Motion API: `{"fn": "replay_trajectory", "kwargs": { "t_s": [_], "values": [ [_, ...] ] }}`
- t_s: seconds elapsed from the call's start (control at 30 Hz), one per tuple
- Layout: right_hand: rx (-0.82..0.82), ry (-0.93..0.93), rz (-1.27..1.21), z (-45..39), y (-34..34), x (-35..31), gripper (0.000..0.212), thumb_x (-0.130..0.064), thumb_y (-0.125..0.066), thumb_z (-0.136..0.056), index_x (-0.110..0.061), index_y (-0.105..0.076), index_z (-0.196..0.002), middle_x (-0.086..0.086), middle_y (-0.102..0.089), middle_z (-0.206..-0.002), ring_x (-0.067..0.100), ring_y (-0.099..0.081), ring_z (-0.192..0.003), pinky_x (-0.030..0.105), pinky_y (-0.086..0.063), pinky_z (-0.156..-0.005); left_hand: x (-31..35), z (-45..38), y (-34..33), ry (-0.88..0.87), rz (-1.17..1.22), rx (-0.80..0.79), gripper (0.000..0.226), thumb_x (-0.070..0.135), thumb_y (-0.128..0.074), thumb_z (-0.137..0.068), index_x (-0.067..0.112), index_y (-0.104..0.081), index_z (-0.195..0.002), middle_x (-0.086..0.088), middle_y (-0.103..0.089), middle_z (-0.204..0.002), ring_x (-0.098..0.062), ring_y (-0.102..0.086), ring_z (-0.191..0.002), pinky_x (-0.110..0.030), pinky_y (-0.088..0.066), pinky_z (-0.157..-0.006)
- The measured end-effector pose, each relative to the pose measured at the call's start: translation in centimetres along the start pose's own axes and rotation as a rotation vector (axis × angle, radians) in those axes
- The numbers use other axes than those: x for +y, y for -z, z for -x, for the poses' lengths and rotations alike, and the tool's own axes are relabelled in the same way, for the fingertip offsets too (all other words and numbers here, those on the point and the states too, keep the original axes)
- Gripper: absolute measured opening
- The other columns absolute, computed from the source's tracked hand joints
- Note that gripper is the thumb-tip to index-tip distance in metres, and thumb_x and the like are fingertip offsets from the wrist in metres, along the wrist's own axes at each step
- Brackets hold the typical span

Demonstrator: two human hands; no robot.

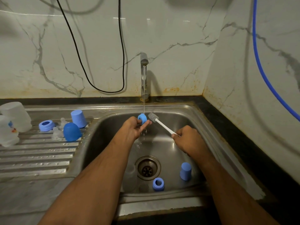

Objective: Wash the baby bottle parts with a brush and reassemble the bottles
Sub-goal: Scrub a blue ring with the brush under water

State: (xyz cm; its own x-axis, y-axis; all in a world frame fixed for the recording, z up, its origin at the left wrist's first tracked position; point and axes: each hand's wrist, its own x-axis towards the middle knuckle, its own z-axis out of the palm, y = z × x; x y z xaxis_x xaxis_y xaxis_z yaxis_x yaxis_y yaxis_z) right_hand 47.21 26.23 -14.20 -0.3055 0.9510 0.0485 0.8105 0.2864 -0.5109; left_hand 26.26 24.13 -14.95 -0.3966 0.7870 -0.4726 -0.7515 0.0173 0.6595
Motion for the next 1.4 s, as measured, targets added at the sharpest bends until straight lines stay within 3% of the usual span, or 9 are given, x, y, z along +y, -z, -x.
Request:
{"fn": "replay_trajectory", "kwargs": {
  "t_s": [0.17, 0.3, 0.4, 0.57, 0.73, 0.87, 1.1, 1.27, 1.4],
  "values": [
    [-0.018, -0.003, -0.007, -0.1, -0.1, -0.1, 0.027, -0.036, -0.059, -0.101, -0.014, -0.072, -0.107, -0.003, -0.058, -0.07, 0.009, -0.055, -0.062, 0.024, -0.041, -0.054, 0.2, 0.2, -0.1, 0.012, 0.042, -0.031, 0.04, -0.007, -0.034, -0.103, -0.004, -0.043, -0.142, -0.035, -0.05, -0.13, -0.046, -0.059, -0.12, -0.041, -0.049, -0.106],
    [-0.017, -0.005, 0.0, 0.1, 0.0, 0.0, 0.026, -0.036, -0.059, -0.101, -0.014, -0.072, -0.105, -0.002, -0.058, -0.069, 0.009, -0.055, -0.06, 0.023, -0.039, -0.051, 0.3, 0.7, 0.2, 0.017, 0.173, -0.109, 0.028, 0.006, -0.043, -0.104, -0.005, -0.052, -0.128, -0.037, -0.051, -0.123, -0.05, -0.06, -0.114, -0.046, -0.053, -0.101],
    [-0.01, -0.001, -0.01, 0.2, 0.1, 0.0, 0.026, -0.036, -0.059, -0.1, -0.014, -0.072, -0.103, -0.001, -0.059, -0.067, 0.01, -0.055, -0.059, 0.023, -0.04, -0.051, 0.4, 0.8, 0.4, -0.004, 0.13, -0.117, 0.022, 0.007, -0.049, -0.102, 0.0, -0.06, -0.12, -0.034, -0.051, -0.124, -0.049, -0.064, -0.109, -0.044, -0.056, -0.098],
    [-0.002, -0.001, -0.018, 0.1, 0.2, 0.2, 0.027, -0.037, -0.06, -0.1, -0.013, -0.072, -0.104, -0.001, -0.058, -0.068, 0.01, -0.056, -0.06, 0.023, -0.041, -0.053, 0.3, 0.3, 0.1, 0.062, 0.052, -0.06, 0.024, -0.006, -0.034, -0.102, 0.002, -0.057, -0.101, -0.03, -0.052, -0.134, -0.043, -0.054, -0.126, -0.049, -0.048, -0.106],
    [-0.01, 0.011, -0.006, 0.1, 0.3, 0.2, 0.026, -0.037, -0.059, -0.1, -0.014, -0.072, -0.102, -0.002, -0.06, -0.07, 0.011, -0.058, -0.063, 0.024, -0.043, -0.055, 0.5, -0.1, 0.1, 0.065, -0.039, 0.02, 0.034, -0.01, -0.031, -0.101, -0.006, -0.048, -0.131, -0.029, -0.053, -0.134, -0.04, -0.056, -0.125, -0.05, -0.051, -0.1],
    [-0.007, 0.011, -0.011, 0.1, 0.3, 0.1, 0.026, -0.035, -0.059, -0.101, -0.013, -0.072, -0.105, -0.003, -0.059, -0.07, 0.008, -0.056, -0.062, 0.022, -0.038, -0.053, 0.7, 0.4, 0.6, 0.082, -0.134, 0.054, 0.032, -0.009, -0.035, -0.102, -0.005, -0.05, -0.129, -0.029, -0.055, -0.126, -0.039, -0.06, -0.117, -0.05, -0.056, -0.092],
    [-0.009, 0.012, -0.015, 0.0, 0.1, 0.1, 0.025, -0.035, -0.06, -0.1, -0.014, -0.073, -0.102, -0.003, -0.06, -0.07, 0.008, -0.057, -0.064, 0.022, -0.039, -0.054, 1.7, 0.0, 1.4, 0.001, -0.062, 0.097, 0.037, -0.002, -0.041, -0.103, -0.004, -0.045, -0.14, -0.029, -0.053, -0.135, -0.039, -0.059, -0.122, -0.05, -0.051, -0.102],
    [-0.005, 0.01, -0.008, 0.0, 0.2, 0.1, 0.026, -0.035, -0.06, -0.1, -0.013, -0.073, -0.104, -0.003, -0.059, -0.07, 0.007, -0.055, -0.064, 0.021, -0.036, -0.053, 1.1, -0.6, 0.7, -0.022, 0.016, 0.111, 0.043, -0.008, -0.039, -0.103, -0.005, -0.04, -0.145, -0.029, -0.046, -0.143, -0.044, -0.049, -0.132, -0.051, -0.039, -0.113],
    [0.004, 0.007, 0.001, 0.0, 0.3, 0.2, 0.027, -0.035, -0.06, -0.101, -0.013, -0.073, -0.108, -0.004, -0.06, -0.074, 0.007, -0.055, -0.066, 0.024, -0.039, -0.058, 0.3, -0.7, -0.3, -0.027, 0.017, 0.136, 0.044, -0.01, -0.039, -0.102, -0.005, -0.041, -0.145, -0.027, -0.047, -0.141, -0.044, -0.048, -0.133, -0.046, -0.037, -0.115]
  ]
}}
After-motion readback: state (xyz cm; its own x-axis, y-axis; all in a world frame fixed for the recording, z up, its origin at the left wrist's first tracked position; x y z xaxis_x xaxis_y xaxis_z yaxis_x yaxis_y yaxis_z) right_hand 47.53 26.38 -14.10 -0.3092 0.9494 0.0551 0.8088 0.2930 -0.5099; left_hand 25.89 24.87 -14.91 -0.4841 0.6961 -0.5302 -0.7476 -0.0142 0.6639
